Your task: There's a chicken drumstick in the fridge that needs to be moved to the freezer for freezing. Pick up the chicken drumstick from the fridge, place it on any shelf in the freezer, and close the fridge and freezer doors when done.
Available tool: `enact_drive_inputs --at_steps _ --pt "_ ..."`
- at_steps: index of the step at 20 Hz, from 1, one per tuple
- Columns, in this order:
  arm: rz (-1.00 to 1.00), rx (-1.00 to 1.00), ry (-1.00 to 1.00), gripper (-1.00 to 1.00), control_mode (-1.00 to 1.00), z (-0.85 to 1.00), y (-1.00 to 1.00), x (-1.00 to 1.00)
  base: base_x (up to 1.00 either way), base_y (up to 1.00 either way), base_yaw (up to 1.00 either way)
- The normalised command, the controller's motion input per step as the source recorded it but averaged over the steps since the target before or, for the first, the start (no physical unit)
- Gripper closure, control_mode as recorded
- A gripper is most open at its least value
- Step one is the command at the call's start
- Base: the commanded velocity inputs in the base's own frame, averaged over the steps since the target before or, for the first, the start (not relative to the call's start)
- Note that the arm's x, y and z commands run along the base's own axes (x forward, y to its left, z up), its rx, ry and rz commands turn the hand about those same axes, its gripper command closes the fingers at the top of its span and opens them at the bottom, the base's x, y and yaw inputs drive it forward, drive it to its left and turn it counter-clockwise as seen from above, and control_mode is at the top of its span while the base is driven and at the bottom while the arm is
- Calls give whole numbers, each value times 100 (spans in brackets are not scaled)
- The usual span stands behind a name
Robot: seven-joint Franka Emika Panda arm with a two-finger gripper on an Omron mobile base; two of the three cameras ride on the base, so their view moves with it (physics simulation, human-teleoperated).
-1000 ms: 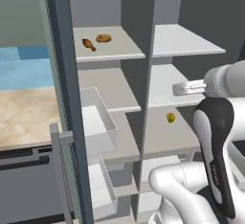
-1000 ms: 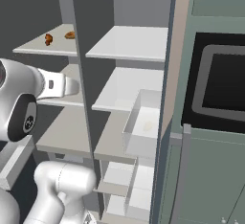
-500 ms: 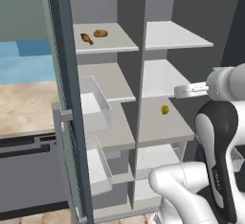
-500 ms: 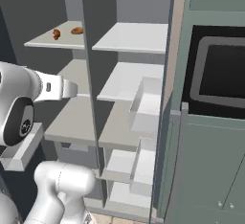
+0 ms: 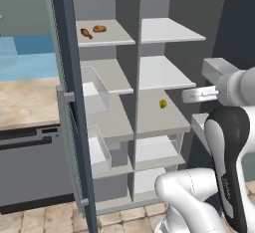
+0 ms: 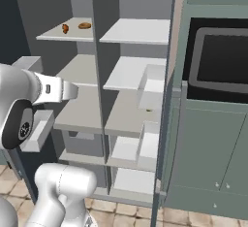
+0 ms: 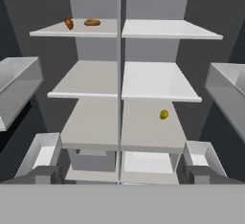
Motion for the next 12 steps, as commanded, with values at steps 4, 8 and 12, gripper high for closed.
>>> enact_drive_inputs --at_steps 4,8,12 --pt "0 0 0 -100 100 0 0 0 0 10 0" --pt "0 0 0 -100 100 0 0 0 -13 48 0" --pt "0 0 0 -100 100 0 0 0 0 15 0"
